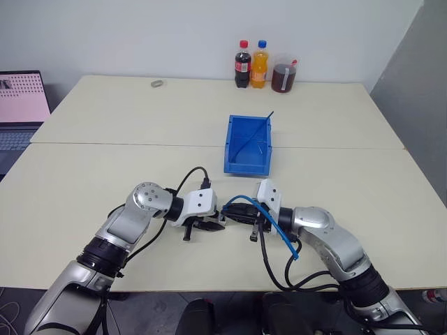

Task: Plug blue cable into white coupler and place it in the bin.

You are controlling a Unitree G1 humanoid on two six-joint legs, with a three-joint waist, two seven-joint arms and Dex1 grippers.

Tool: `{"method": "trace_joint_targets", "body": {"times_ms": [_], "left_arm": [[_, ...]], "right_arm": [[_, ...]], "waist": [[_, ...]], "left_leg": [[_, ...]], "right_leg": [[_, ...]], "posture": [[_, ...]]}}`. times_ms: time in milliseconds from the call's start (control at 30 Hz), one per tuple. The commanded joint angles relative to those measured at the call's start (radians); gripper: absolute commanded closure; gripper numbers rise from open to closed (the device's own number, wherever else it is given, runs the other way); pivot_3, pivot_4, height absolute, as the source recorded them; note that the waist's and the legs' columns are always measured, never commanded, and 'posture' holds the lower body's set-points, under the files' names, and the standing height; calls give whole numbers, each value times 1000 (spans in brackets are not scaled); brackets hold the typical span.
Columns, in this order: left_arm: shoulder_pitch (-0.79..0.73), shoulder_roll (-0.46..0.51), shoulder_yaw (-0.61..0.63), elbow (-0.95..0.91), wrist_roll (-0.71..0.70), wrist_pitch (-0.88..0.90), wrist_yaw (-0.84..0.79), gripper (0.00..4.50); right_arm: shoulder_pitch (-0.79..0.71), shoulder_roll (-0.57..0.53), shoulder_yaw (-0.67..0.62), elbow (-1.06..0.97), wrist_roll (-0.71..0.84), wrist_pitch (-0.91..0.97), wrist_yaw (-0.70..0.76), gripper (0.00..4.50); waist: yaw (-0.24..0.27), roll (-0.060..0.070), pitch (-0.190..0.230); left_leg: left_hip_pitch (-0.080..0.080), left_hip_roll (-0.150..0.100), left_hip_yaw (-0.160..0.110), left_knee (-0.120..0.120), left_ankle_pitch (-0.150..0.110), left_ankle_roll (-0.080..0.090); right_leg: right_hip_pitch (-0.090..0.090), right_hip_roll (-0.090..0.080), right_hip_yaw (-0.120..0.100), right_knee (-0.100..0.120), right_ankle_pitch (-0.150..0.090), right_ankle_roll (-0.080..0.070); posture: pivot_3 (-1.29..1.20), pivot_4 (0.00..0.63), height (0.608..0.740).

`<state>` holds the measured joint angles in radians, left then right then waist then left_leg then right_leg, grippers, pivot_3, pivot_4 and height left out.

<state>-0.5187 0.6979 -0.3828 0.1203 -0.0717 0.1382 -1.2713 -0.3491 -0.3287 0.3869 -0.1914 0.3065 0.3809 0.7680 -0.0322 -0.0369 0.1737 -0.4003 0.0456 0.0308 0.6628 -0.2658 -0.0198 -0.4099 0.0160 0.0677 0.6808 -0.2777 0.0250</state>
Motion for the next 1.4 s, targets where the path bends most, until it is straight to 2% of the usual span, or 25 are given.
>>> {"method": "trace_joint_targets", "body": {"times_ms": [33, 400, 633, 700, 967, 1133, 1400], "left_arm": [[18, 0, -10, 37, 25, -14, -14, 3705], [24, -2, -5, 60, 22, -51, -28, 3705], [20, -10, -3, 76, 19, -76, -34, 3705], [20, -11, 0, 80, 19, -79, -36, 3705], [27, -10, 11, 81, 15, -93, -45, 3705], [30, -11, 14, 77, 11, -99, -49, 3705], [29, -26, 21, 82, 6, -106, -50, 3705]], "right_arm": [[14, 11, 14, 13, -28, -53, 22, 4463], [20, 6, 40, 109, -103, -177, 63, 4463], [-31, -10, 76, 204, -134, -254, 175, 4463], [-46, -13, 77, 227, -137, -266, 200, 4463], [-86, -14, 51, 312, -108, -216, 266, 4464], [-88, 1, 36, 296, -69, -130, 272, 4464], [-76, -16, 74, 241, -95, -88, 292, 4464]], "waist": [[-1, 0, 0], [-1, 0, -1], [-2, 1, -3], [-3, 1, -3], [-4, 2, -5], [-4, 2, -5], [-3, 4, -6]], "left_leg": [[0, 0, 0, 0, 0, 0], [3, 0, 0, 0, 0, 0], [4, 0, 0, 0, 0, 0], [4, 0, 0, 0, 0, 0], [5, 0, 0, 0, 0, 0], [5, 1, 0, 0, 0, 0], [4, 0, 0, 0, 0, 0]], "right_leg": [[0, 0, 0, 0, 0, 0], [2, 0, 0, 1, 0, 0], [3, 1, 0, 1, 0, -1], [4, 1, 0, 1, 2, -5], [4, 1, 0, 1, 2, -5], [4, 1, 0, 1, 2, -5], [4, 1, 0, 1, 2, -6]], "posture": [[0, 150, 740], [0, 150, 740], [0, 150, 740], [0, 150, 740], [0, 150, 740], [0, 150, 740], [0, 150, 740]]}}
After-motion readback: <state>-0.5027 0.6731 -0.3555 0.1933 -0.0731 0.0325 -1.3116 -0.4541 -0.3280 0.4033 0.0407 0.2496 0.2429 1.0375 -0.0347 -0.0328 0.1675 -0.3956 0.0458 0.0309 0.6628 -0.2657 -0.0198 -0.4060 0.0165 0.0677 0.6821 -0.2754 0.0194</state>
